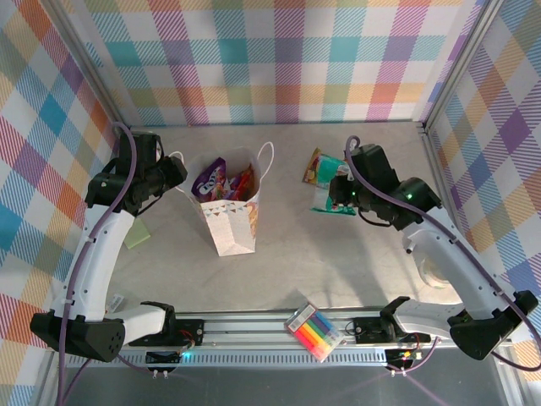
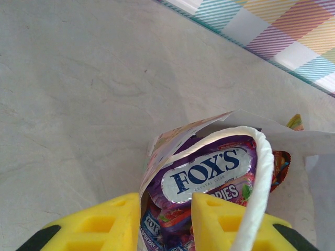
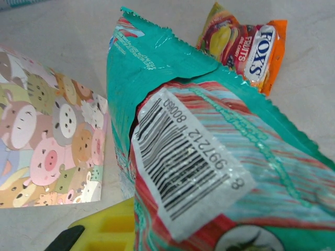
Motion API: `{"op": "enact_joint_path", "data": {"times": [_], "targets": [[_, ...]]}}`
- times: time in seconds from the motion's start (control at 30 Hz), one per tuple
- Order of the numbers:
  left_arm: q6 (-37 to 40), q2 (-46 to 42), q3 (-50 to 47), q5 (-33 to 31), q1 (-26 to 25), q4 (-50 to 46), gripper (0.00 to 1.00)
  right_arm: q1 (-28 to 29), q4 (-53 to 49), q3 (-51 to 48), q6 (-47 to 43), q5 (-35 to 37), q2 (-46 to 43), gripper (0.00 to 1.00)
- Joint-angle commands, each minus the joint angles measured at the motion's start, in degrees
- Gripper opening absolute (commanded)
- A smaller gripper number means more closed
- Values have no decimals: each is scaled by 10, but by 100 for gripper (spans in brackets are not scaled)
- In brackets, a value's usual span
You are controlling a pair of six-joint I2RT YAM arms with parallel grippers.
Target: Place the snacks into the paper bag
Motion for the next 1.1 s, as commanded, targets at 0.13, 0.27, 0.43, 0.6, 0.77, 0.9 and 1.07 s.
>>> {"op": "enact_joint_path", "data": {"times": [0.13, 0.27, 0.43, 0.6, 0.77, 0.9, 1.07], "targets": [[-1, -8, -3, 2, 8, 8, 32, 2, 35, 42, -17, 7, -25, 18], [0, -10, -2, 1, 8, 8, 32, 2, 35, 62, -16, 0, -24, 17], [2, -13, -2, -1, 8, 5, 32, 2, 51, 84, -21, -20, -24, 17], [4, -17, -4, -6, 8, 3, 32, 2, 67, 101, -20, -28, -26, 16], [6, -19, -4, -9, 8, 2, 32, 2, 96, 115, -20, -56, -29, 16], [6, -19, -4, -7, 8, 2, 32, 2, 120, 131, -23, -93, -22, 16], [6, -21, -5, -4, 8, 1, 32, 2, 142, 154, -16, -139, -1, 16]]}}
